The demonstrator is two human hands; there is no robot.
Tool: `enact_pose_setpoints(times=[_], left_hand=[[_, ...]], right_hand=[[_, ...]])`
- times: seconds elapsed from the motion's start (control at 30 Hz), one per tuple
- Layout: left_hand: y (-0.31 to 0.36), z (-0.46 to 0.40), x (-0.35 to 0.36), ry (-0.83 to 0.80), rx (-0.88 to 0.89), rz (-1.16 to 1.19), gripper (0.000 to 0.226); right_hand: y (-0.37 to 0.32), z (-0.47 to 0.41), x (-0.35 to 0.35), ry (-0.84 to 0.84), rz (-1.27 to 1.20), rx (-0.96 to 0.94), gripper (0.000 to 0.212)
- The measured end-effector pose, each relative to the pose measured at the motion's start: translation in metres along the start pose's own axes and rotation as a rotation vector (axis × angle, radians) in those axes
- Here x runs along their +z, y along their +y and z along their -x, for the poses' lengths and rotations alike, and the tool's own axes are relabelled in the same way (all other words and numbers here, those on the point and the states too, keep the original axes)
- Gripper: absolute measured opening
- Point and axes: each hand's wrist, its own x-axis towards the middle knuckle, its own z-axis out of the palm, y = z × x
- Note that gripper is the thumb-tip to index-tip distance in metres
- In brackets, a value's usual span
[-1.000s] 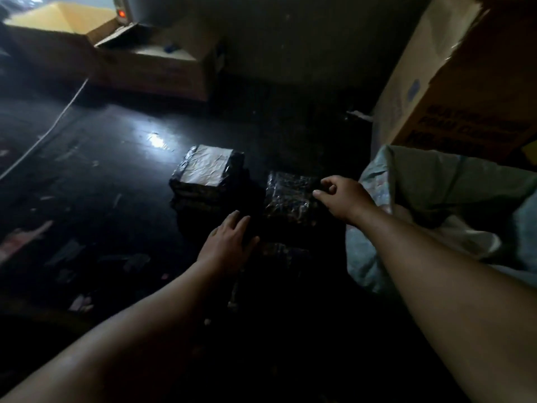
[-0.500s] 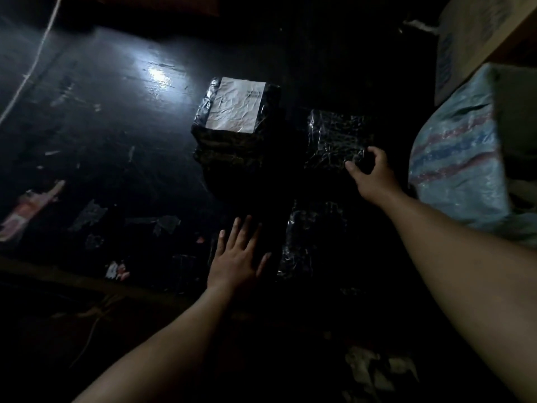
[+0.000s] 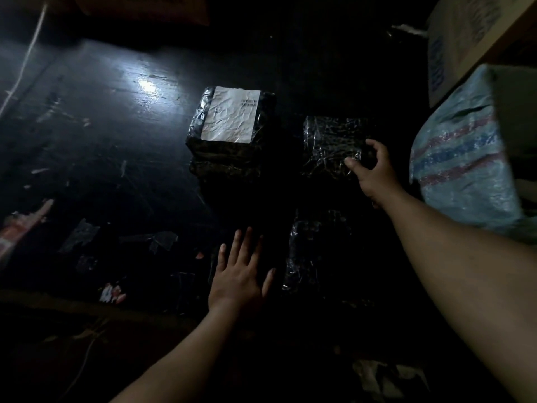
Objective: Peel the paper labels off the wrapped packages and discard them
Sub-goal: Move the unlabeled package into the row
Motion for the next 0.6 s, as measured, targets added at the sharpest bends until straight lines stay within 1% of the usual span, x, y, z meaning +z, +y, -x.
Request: enact_pose_setpoints(times=[0.1, 0.17, 0.33, 0.4, 0.5, 0.6], left_hand=[[-0.001, -0.001, 0.002, 0.001, -0.004, -0.010, 0.076], [-0.002, -0.002, 0.000, -0.009, -0.006, -0.013, 0.076], [-0.001, 0.001, -0.006, -0.042, 0.001, -0.035, 0.076], [0.000, 0.002, -0.005, -0.033, 0.000, -0.029, 0.076], [0.000, 0.002, -0.004, -0.019, 0.000, -0.015, 0.075], [0.001, 0.004, -0.003, -0.019, -0.001, -0.013, 0.076]], right_hand=[[-0.007, 0.004, 0.001, 0.003, 0.010, 0.016, 0.067], [-0.012, 0.006, 0.003, 0.004, -0.038, 0.026, 0.067], [-0.022, 0.017, 0.003, 0.105, -0.174, -0.012, 0.051], [-0.026, 0.031, -0.003, 0.130, -0.219, -0.025, 0.049], [-0.026, 0.062, -0.014, 0.124, -0.271, -0.051, 0.047], [-0.015, 0.095, -0.023, 0.110, -0.298, -0.090, 0.050]])
